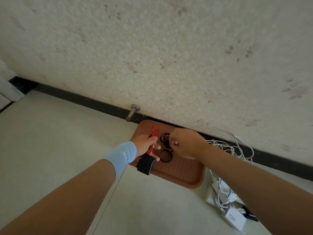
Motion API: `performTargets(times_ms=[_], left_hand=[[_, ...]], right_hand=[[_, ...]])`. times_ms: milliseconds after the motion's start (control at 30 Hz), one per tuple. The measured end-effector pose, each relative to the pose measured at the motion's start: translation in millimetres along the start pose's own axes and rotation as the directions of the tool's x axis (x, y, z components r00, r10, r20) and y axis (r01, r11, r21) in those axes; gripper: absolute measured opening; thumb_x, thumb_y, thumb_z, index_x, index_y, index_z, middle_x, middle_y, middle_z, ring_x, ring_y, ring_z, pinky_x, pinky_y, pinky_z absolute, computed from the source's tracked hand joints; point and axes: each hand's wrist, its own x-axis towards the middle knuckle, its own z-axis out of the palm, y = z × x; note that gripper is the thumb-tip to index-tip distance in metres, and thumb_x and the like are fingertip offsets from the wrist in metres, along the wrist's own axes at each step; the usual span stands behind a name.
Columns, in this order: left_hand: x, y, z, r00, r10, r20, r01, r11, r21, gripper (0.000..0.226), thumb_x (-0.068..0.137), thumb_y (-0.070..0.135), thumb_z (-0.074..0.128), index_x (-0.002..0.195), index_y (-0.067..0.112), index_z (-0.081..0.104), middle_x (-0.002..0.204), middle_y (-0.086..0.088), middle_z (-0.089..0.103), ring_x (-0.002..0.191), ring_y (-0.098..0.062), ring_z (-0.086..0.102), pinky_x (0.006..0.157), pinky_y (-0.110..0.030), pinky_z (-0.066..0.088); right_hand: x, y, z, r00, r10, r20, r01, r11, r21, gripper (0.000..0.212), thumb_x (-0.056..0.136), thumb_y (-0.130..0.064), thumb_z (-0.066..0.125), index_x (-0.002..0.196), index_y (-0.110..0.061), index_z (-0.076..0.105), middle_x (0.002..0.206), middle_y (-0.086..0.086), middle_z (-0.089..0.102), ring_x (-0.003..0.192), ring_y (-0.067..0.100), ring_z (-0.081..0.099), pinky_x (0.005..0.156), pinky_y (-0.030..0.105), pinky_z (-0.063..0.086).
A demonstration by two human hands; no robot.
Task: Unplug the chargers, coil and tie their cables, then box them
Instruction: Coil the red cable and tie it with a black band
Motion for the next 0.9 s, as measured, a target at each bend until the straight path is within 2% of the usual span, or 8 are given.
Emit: performTargets(times_ms=[67, 133, 267, 367, 500, 667, 767, 900], left_hand=[[-1.1, -2.1, 0.9, 1.0, 0.006, -0.005, -0.006, 1.0, 0.006, 0.028, 0.103, 0.037, 0.043, 0.093, 0.012, 0.051, 0.109, 0.0, 0.073, 0.08, -0.031, 0.074, 0.083, -0.039, 0.058], [-1.3, -4.6, 2.9, 1.0, 0.024, -0.006, -0.024, 1.0, 0.012, 0.024, 0.104, 0.037, 0.042, 0.099, 0.015, 0.052, 0.111, 0.001, 0.071, 0.073, -0.026, 0.073, 0.078, -0.035, 0.058], [-0.9, -2.8, 5.5, 0.996, 0.081, -0.047, -0.082, 0.997, -0.014, 0.022, 0.103, 0.037, 0.042, 0.104, 0.017, 0.052, 0.11, 0.002, 0.071, 0.068, -0.024, 0.073, 0.072, -0.032, 0.058], [-0.4, 3.0, 9.9, 0.989, 0.136, -0.061, -0.138, 0.99, -0.032, 0.023, 0.104, 0.036, 0.041, 0.109, 0.016, 0.051, 0.111, 0.003, 0.071, 0.068, -0.025, 0.073, 0.066, -0.029, 0.057], [1.6, 7.8, 18.1, 0.984, 0.156, -0.089, -0.153, 0.987, 0.04, 0.033, 0.104, 0.038, 0.039, 0.124, 0.016, 0.052, 0.12, 0.005, 0.068, 0.07, -0.025, 0.074, 0.076, -0.032, 0.056], [0.9, 16.4, 20.2, 0.975, 0.181, -0.128, -0.159, 0.974, 0.164, 0.034, 0.102, 0.044, 0.038, 0.114, 0.019, 0.058, 0.092, -0.003, 0.074, 0.072, -0.024, 0.075, 0.08, -0.032, 0.05], [10.0, 18.1, 17.8, 0.948, 0.249, -0.197, -0.199, 0.95, 0.242, 0.037, 0.089, 0.06, 0.043, 0.097, 0.032, 0.065, 0.089, 0.0, 0.075, 0.076, -0.024, 0.074, 0.085, -0.046, 0.056], [12.0, 24.8, 16.3, 0.932, 0.288, -0.218, -0.194, 0.908, 0.372, 0.029, 0.096, 0.044, 0.046, 0.082, 0.026, 0.064, 0.083, -0.003, 0.07, 0.075, -0.023, 0.068, 0.081, -0.045, 0.058]], right_hand=[[-3.3, -3.6, 8.6, 0.997, -0.042, 0.058, 0.044, 0.998, -0.038, 0.015, 0.091, -0.019, 0.055, 0.104, -0.023, 0.063, 0.109, -0.002, 0.055, 0.091, 0.022, 0.059, 0.067, 0.03, 0.036], [-3.2, 2.0, 15.6, 0.999, 0.034, 0.038, -0.034, 0.999, -0.006, 0.027, 0.086, -0.01, 0.06, 0.11, -0.022, 0.057, 0.115, -0.001, 0.048, 0.094, 0.022, 0.056, 0.066, 0.031, 0.034], [0.5, 23.5, 25.6, 0.985, 0.16, 0.057, -0.164, 0.984, 0.071, 0.053, 0.083, -0.003, 0.066, 0.129, -0.028, 0.056, 0.128, 0.001, 0.045, 0.11, 0.023, 0.054, 0.079, 0.035, 0.049], [3.4, 26.0, 29.6, 0.982, 0.158, 0.108, -0.171, 0.978, 0.121, 0.038, 0.087, -0.015, 0.073, 0.123, -0.028, 0.07, 0.122, 0.002, 0.06, 0.11, 0.022, 0.06, 0.092, 0.034, 0.049], [5.3, 15.4, 23.0, 0.98, 0.194, 0.031, -0.195, 0.933, 0.302, 0.019, 0.093, -0.026, 0.069, 0.11, -0.024, 0.079, 0.103, -0.005, 0.074, 0.095, 0.012, 0.064, 0.079, 0.02, 0.044], [5.9, 1.8, 1.0, 0.937, 0.347, 0.043, -0.283, 0.682, 0.674, 0.009, 0.09, -0.024, 0.075, 0.088, -0.017, 0.08, 0.064, -0.009, 0.069, 0.059, 0.004, 0.063, 0.059, 0.016, 0.049], [8.4, -8.4, -11.9, 0.913, 0.398, 0.091, -0.3, 0.502, 0.811, 0.011, 0.086, -0.021, 0.08, 0.085, -0.01, 0.078, 0.068, 0.004, 0.074, 0.061, 0.012, 0.068, 0.064, 0.023, 0.059], [9.1, -11.2, -17.0, 0.885, 0.442, 0.15, -0.315, 0.331, 0.89, 0.019, 0.082, -0.015, 0.084, 0.086, 0.0, 0.073, 0.071, 0.012, 0.074, 0.063, 0.015, 0.071, 0.066, 0.029, 0.063]])
